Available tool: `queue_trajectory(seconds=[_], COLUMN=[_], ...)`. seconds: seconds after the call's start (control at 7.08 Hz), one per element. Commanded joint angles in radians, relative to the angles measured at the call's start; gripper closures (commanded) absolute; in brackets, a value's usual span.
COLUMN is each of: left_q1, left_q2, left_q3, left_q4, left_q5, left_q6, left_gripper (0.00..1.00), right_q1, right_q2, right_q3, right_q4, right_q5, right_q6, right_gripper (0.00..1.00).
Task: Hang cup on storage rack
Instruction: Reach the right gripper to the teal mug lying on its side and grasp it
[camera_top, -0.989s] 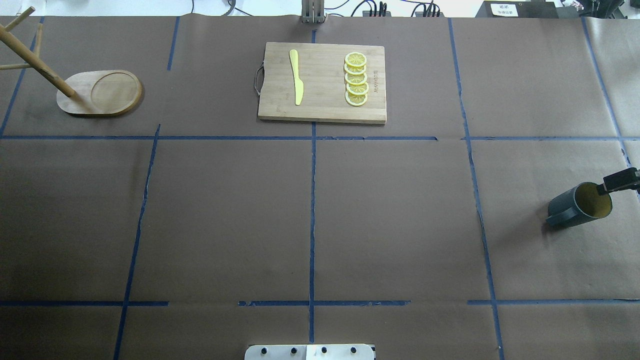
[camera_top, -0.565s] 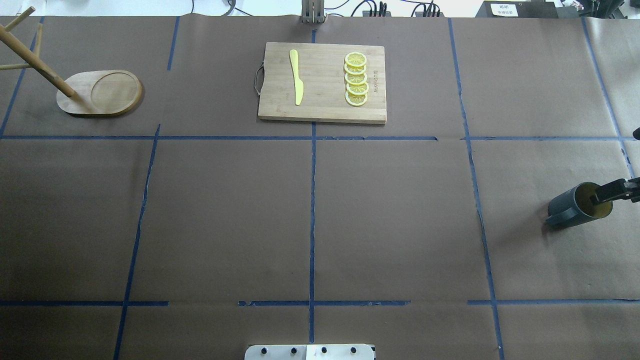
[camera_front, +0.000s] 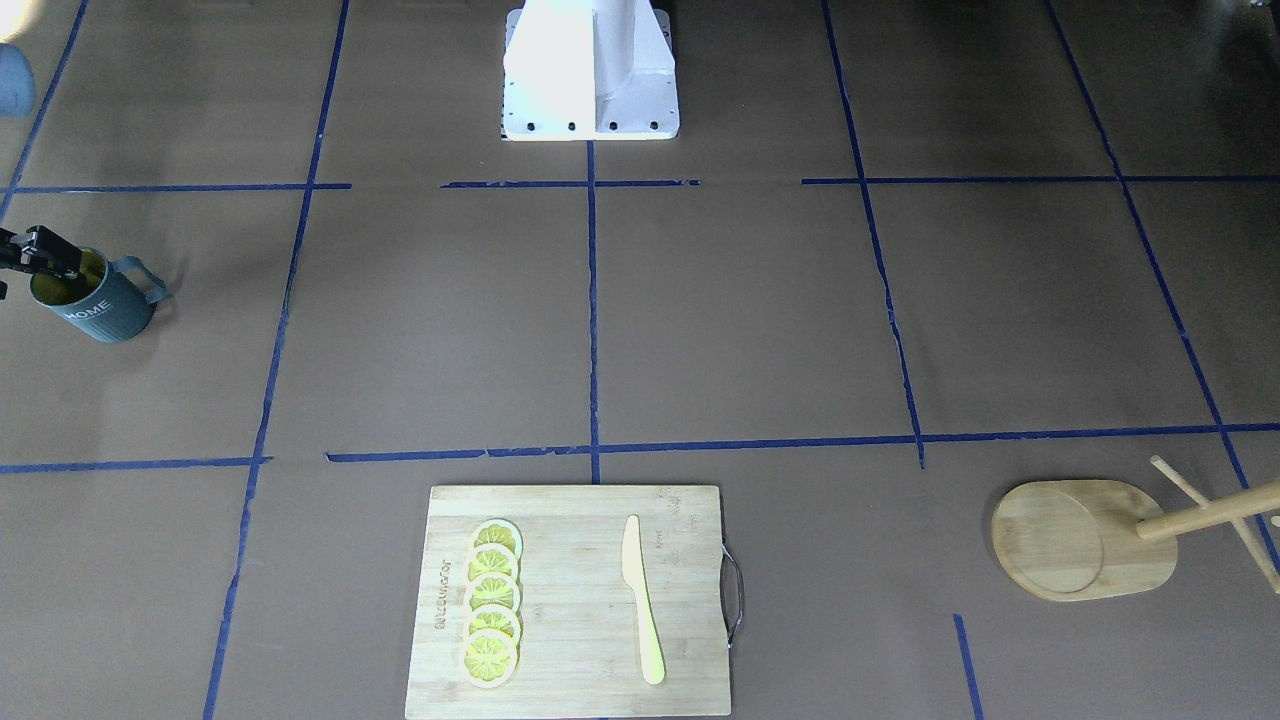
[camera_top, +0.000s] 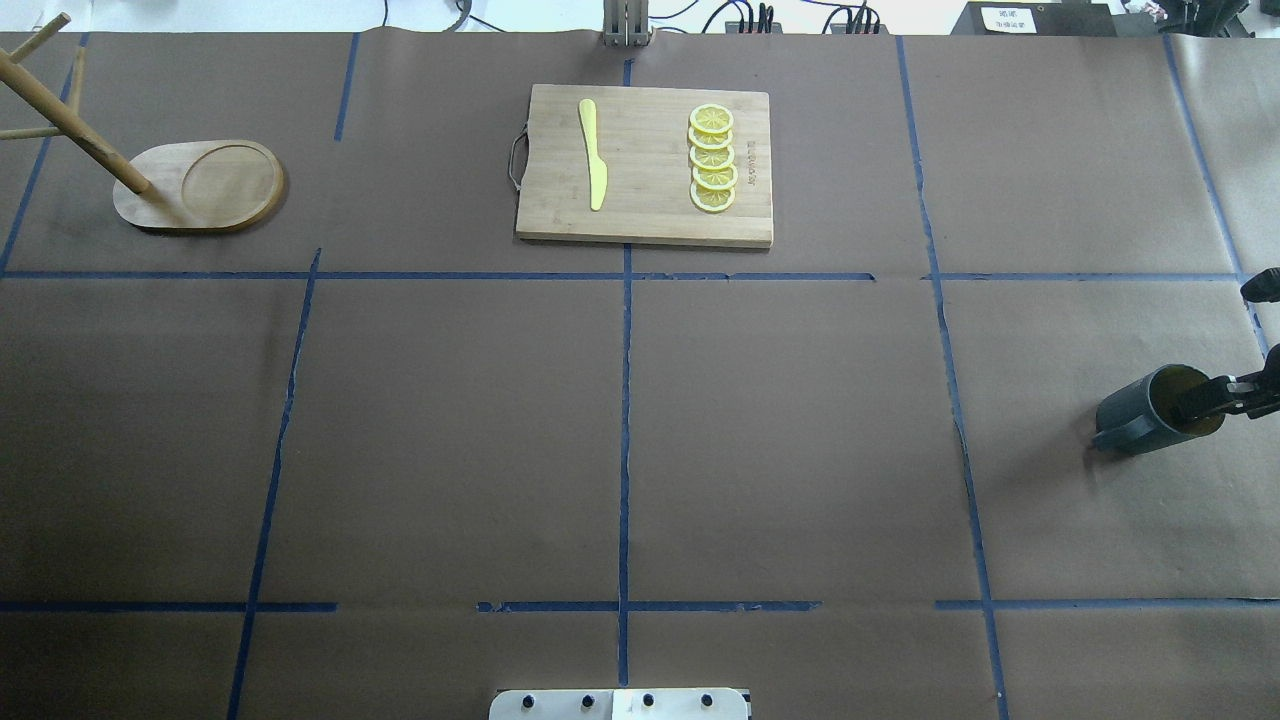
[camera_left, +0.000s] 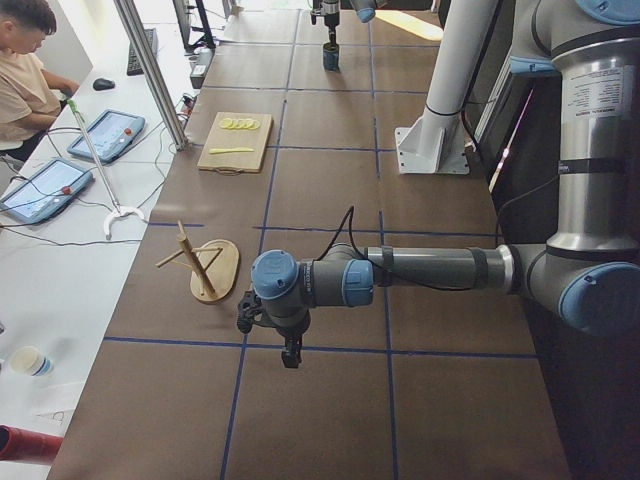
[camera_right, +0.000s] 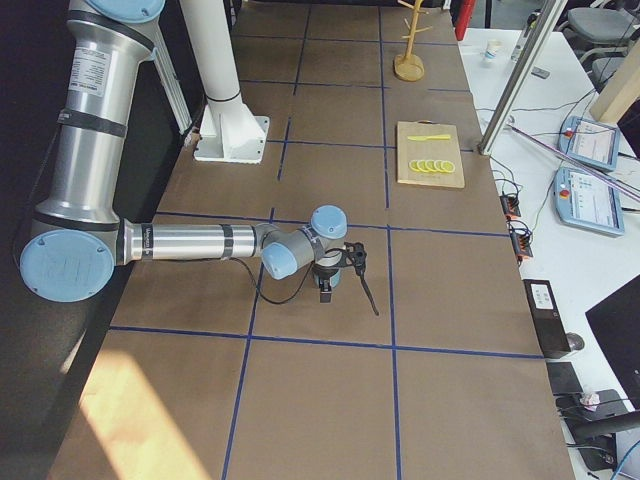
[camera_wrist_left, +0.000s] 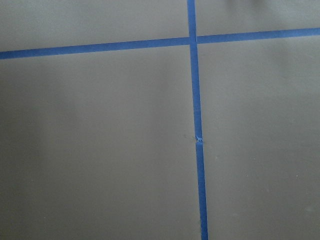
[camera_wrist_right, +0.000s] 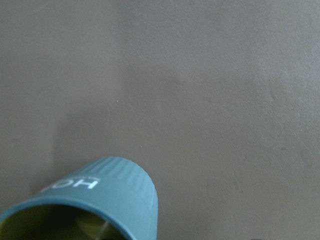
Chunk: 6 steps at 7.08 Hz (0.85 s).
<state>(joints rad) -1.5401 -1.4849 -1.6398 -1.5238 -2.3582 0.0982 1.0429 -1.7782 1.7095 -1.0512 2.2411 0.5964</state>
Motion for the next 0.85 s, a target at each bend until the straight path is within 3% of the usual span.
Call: queue_trajectory(seconds=[0.0, 0.14, 0.71], left_q1=[0.000, 0.000, 0.000], left_q2=[0.000, 0.000, 0.000], left_q3=[0.000, 0.000, 0.000], left_q4=[0.001, 0.001, -0.001], left_q5=[0.000, -0.001, -0.001], left_q6=[0.000, 0.000, 0.000], left_gripper=[0.00, 0.00, 0.00], right_q1=[-0.004, -0.004, -0.004], right_q2=[0.025, 0.025, 0.025], right_q3=[-0.007, -0.005, 0.025], right_q4=[0.028, 0.028, 0.025], right_q5=[0.008, 0.008, 0.009], right_q6=[0.042, 0.033, 0.034], right_gripper=[0.87, 0.98, 1.00])
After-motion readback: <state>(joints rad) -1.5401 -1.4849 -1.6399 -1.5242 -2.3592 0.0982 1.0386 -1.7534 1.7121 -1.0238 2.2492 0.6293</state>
